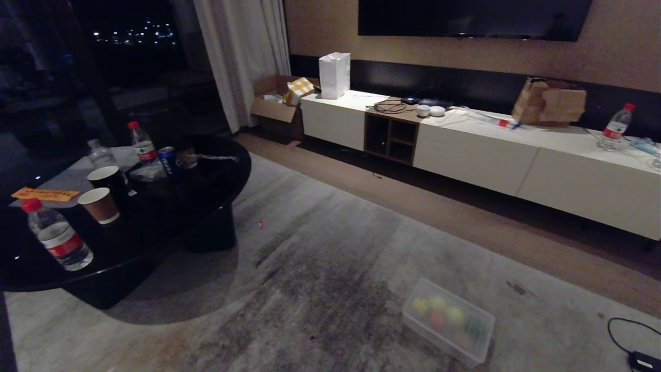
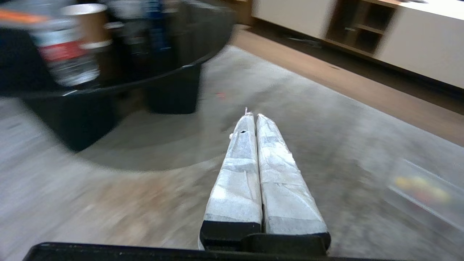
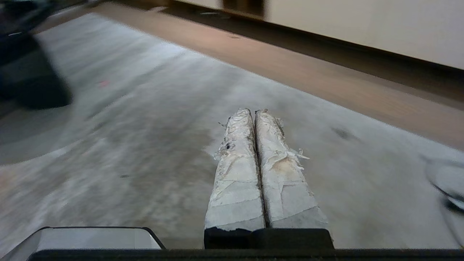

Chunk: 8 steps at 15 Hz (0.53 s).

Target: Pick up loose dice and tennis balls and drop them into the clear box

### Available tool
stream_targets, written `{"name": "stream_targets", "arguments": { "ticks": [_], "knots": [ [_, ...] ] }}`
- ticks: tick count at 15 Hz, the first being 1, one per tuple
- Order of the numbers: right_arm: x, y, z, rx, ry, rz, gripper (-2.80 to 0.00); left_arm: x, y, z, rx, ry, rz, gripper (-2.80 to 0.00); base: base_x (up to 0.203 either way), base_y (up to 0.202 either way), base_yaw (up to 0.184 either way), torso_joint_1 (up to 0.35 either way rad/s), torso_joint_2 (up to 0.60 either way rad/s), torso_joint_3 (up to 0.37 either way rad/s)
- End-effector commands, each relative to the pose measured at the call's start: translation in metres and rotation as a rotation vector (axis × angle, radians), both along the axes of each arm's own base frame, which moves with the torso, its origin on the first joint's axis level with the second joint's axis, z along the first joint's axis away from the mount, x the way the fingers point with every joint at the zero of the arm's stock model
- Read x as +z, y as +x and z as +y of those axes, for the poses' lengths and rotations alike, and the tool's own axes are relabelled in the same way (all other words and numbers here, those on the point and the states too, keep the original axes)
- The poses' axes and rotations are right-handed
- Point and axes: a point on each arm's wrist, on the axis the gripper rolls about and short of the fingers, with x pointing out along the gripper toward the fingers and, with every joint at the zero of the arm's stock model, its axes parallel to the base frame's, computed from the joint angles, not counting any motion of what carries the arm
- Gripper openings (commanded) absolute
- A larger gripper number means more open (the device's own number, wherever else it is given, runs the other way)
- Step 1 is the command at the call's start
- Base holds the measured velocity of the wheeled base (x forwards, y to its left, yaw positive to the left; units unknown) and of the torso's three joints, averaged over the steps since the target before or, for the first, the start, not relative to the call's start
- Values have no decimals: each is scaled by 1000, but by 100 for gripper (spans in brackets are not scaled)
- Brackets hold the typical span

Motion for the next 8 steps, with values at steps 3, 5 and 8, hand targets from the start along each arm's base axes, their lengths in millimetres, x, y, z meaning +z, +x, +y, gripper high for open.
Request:
{"name": "stream_targets", "arguments": {
  "ticks": [3,5,8],
  "knots": [
    [0,0,0,0,0,2,-280,0,0,0,1,-1,3,-280,-1,-8,166,1,1,4],
    [0,0,0,2,-1,2,-280,0,0,0,2,-1,3,-280,3,-10,163,2,2,4],
    [0,0,0,2,-1,2,-280,0,0,0,1,5,3,-280,0,-9,161,3,3,3]
  ]
}}
